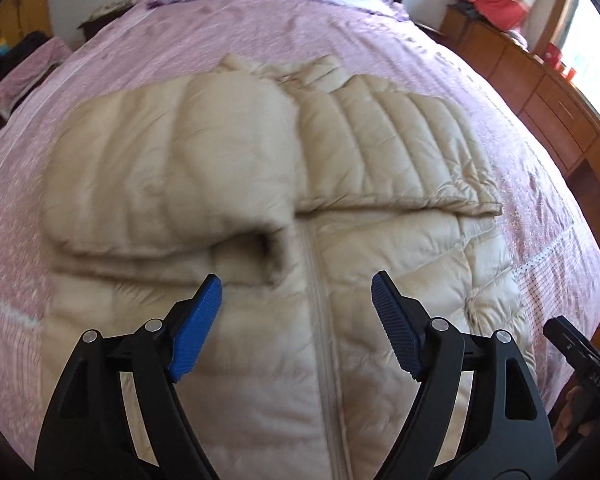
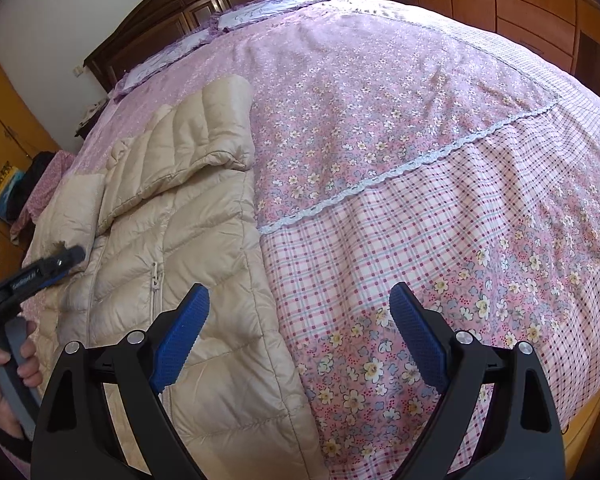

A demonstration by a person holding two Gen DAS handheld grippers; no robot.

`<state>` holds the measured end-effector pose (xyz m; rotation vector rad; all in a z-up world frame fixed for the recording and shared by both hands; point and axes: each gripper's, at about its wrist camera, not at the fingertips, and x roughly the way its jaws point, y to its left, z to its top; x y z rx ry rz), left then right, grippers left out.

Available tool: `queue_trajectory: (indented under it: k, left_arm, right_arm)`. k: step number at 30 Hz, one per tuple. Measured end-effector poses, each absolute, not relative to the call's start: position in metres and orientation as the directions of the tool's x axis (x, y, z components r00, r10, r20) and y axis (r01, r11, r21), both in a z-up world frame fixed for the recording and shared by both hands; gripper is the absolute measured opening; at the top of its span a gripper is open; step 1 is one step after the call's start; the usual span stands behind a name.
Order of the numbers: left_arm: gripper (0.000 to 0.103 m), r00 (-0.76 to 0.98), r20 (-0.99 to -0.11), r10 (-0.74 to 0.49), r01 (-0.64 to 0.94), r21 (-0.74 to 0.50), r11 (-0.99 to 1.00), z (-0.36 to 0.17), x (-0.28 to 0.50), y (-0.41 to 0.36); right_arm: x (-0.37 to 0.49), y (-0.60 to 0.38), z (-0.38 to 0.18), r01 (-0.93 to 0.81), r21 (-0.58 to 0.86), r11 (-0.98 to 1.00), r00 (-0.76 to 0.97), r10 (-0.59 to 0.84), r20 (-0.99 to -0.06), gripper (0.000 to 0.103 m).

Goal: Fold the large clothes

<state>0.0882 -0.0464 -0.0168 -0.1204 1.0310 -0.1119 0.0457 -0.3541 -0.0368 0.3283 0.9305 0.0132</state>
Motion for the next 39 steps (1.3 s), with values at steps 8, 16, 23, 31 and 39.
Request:
queue_trajectory:
  k: [8, 16, 23, 31, 39]
  left_arm:
    - [0.077, 0.512, -0.848, -0.134, 0.009, -0.151, 0.989, -0.011, 0.061, -0.012]
    - [0.077, 0.502, -0.858, -0.106, -0.071, -0.163, 0.984, -0.016, 0.043, 0.033]
    - [0.077, 0.498, -0.865, -0.058, -0.156, -0.155, 0.975, -0.022, 0.022, 0.074]
    - [0.077, 0.521, -0.853, -0.018, -0.209, -0.149, 0.966, -0.021, 0.006, 0.112]
    - [0.077, 0.505, -0.863, 0.02, -0.223, -0.109, 0.969, -0.028, -0.008, 0.134]
  right_arm:
    - [0.045, -0.336, -0.03, 0.085, 0.28, 0.956, 0.603, 0.174, -0.779, 0.088]
    - [0.055, -0.294, -0.022, -0.022, 0.28, 0.96, 0.576, 0.241, -0.781, 0.088]
    - [0.068, -0.224, 0.0, -0.182, 0.268, 0.946, 0.547, 0.324, -0.772, 0.088]
    - [0.085, -0.137, 0.021, -0.349, 0.255, 0.902, 0.507, 0.411, -0.758, 0.088]
    - [0.108, -0.065, 0.027, -0.391, 0.281, 0.876, 0.464, 0.452, -0.762, 0.088]
